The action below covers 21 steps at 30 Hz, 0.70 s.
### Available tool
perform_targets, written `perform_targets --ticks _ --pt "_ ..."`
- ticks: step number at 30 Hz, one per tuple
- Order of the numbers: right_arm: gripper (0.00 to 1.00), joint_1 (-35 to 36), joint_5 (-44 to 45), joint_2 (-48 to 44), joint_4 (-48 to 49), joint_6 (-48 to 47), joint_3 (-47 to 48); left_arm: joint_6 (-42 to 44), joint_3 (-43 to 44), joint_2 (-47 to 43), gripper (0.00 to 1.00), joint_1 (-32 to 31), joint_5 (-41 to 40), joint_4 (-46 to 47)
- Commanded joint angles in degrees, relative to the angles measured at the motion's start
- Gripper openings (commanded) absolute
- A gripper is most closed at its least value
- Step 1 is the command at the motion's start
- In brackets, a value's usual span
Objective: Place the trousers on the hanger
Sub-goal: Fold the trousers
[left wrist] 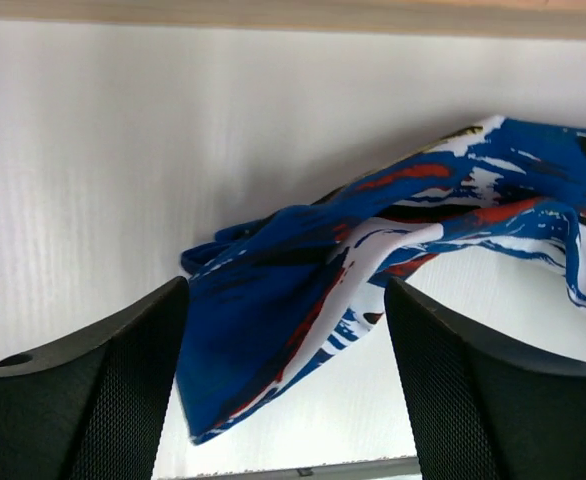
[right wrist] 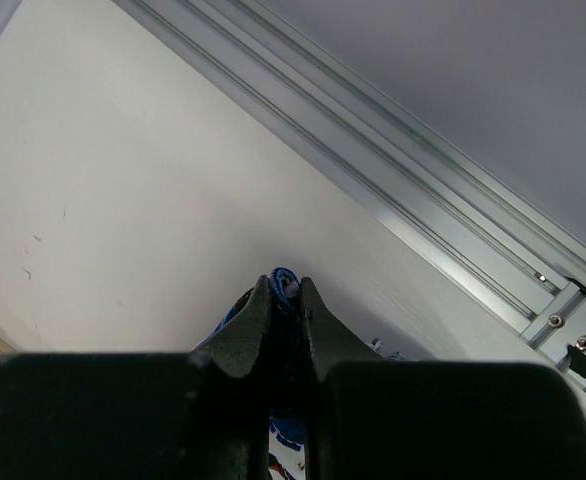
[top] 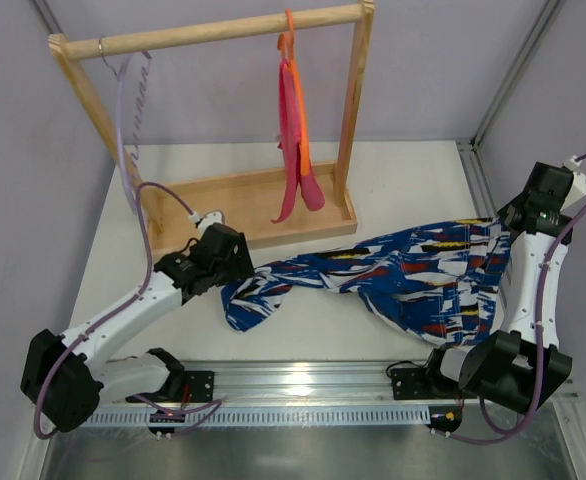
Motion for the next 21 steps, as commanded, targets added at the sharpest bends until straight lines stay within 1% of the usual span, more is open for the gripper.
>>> perform_targets --ticks 1,3,5,7,9,10,13,14,17,18,19,20,21 --pt "0.04 -0.5 2.8 -1.29 3.22 -0.85 1.84 -2.89 5.78 0.02 0.8 1.92 -7.16 -10.24" --pt "0.04 -0.49 2.62 -1.38 3.58 -0.94 1.39 -3.24 5.61 -0.24 0.8 2.28 -6.55 -12.1" --pt "0.04 -0.58 2.54 -0.85 3.67 -1.2 1.3 -3.76 3.69 -1.37 0.8 2.28 -5.85 -12.99" --pt "0.04 -0.49 2.19 -0.41 3.41 -1.47 1.74 -3.86 1.57 -3.83 0.8 2.28 -2.87 -12.82" --pt "0.04 -0.49 1.57 -0.15 3.41 -1.47 1.92 -4.47 -1.23 -4.98 0.8 2.28 0.03 -11.32" --pt "0.04 -0.49 1.31 -0.15 3.58 -1.29 2.01 -4.82 -1.94 -5.59 0.8 2.28 3.35 -10.88" --pt "0.04 -0.58 0.52 -0.15 3.67 -1.2 2.09 -5.7 -5.19 -6.82 0.78 2.28 8.63 -7.46" --pt "0.04 -0.5 -0.01 -0.24 3.67 -1.2 2.09 -5.7 -5.99 -7.35 0.77 2.28 9.61 -5.28" --pt "0.04 -0.58 -1.41 -0.41 3.58 -1.03 2.09 -6.05 -7.13 -7.19 0.77 2.28 10.68 -3.59" --pt "0.04 -0.5 -1.68 -0.59 3.58 -0.94 2.09 -6.23 -7.05 -6.66 0.71 2.28 10.68 -3.15" --pt "0.04 -0.49 -1.68 -0.76 3.41 -0.94 2.01 -6.14 -6.53 -5.0 0.63 2.28 10.85 -3.06" --pt "0.04 -0.49 -1.77 -0.85 3.41 -1.03 2.01 -6.14 -6.17 -4.29 0.35 2.28 10.59 -3.06" --pt "0.04 -0.49 -1.51 -1.2 3.14 -0.94 2.01 -6.4 -5.65 -3.5 0.25 2.28 9.54 -4.28"
